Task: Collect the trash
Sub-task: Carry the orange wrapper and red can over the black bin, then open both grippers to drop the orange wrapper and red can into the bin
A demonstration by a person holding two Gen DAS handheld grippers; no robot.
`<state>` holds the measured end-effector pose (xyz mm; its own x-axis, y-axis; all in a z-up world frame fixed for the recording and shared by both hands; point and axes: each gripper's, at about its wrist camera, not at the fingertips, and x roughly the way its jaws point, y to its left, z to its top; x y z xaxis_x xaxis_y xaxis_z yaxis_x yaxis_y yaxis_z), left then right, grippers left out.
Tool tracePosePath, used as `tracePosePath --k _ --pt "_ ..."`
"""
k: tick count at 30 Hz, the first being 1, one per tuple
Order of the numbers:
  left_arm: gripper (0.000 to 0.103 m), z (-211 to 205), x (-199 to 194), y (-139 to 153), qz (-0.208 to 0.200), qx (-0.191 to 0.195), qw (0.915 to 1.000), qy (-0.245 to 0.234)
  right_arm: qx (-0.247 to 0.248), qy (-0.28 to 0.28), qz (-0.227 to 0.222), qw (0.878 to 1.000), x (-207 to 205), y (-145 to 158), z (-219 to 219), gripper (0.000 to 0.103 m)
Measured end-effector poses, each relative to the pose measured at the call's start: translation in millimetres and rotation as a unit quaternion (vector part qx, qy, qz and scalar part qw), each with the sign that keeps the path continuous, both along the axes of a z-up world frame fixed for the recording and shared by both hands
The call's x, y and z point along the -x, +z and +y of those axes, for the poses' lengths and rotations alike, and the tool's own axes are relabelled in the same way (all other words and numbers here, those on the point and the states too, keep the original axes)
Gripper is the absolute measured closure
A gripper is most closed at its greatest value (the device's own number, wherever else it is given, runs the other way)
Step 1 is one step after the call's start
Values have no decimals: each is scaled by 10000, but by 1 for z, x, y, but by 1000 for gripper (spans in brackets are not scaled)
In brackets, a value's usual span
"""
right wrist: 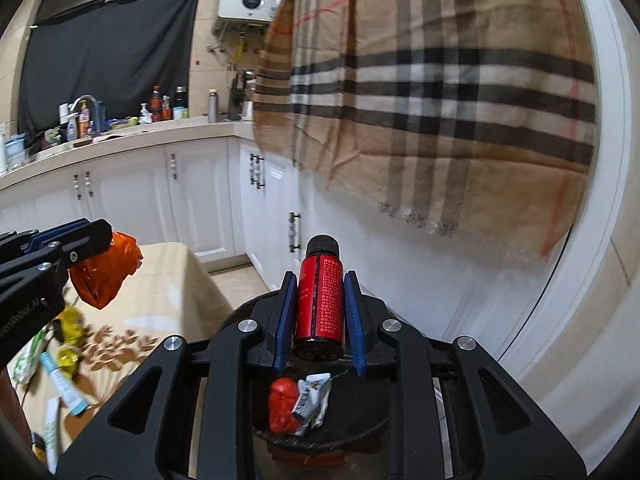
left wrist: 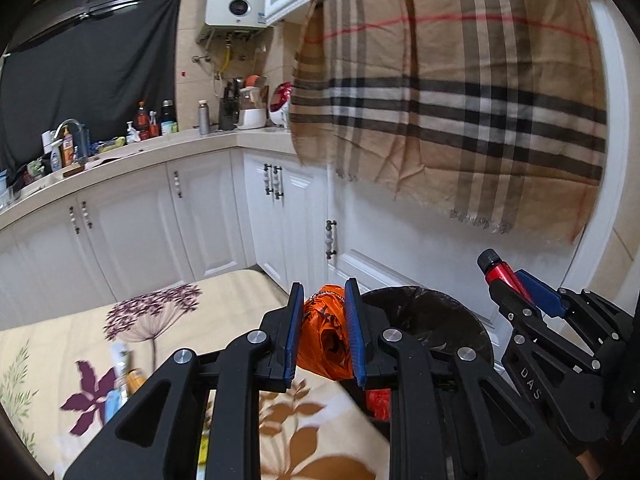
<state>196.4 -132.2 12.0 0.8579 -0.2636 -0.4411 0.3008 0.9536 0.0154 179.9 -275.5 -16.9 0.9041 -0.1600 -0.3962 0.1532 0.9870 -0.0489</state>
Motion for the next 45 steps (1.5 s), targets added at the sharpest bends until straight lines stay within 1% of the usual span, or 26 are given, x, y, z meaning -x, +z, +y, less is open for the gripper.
tracePosePath --k 3,9,13,20,26,28,29,30,31,32,36,40,45 --pt "81 -20 -19 -6 62 -97 9999 -58 -59 -110 65 9999 -13 -8 -11 79" --pt "81 -46 -45 -16 118 -263 9995 -119 -198 -334 185 9991 -35 -25 -32 79" --pt "81 -57 -58 -24 202 -341 9992 -106 -332 -463 223 9981 -45 -33 -43 79" --pt "81 -71 -84 -41 526 -402 9978 -69 -395 -608 284 9970 -63 -45 -54 79" --pt "81 -79 -96 -51 702 -492 9963 -95 -425 -683 429 9958 -75 -58 -61 79" --pt "79 -80 -98 -54 736 -496 9960 -92 -423 -722 445 9955 -77 -61 -63 77" --pt "77 -80 -98 -55 742 -510 9959 -78 -437 -731 463 9953 -79 -62 -63 74" --pt "69 -80 -99 -56 746 -520 9958 -66 -456 -741 475 9951 -79 -64 -64 65" --pt "61 -79 -99 -56 742 -512 9959 -42 -462 -756 471 9950 -79 -64 -64 62" --pt "59 -79 -99 -56 734 -493 9961 -26 -459 -763 462 9950 -80 -64 -64 60" --pt "57 -75 -98 -53 718 -479 9963 -10 -402 -755 476 9952 -78 -63 -60 60" --pt "49 -67 -93 -45 658 -420 9969 11 -364 -714 460 9957 -72 -57 -53 60" --pt "46 -51 -79 -31 565 -396 9976 59 -367 -606 461 9964 -60 -46 -43 60"
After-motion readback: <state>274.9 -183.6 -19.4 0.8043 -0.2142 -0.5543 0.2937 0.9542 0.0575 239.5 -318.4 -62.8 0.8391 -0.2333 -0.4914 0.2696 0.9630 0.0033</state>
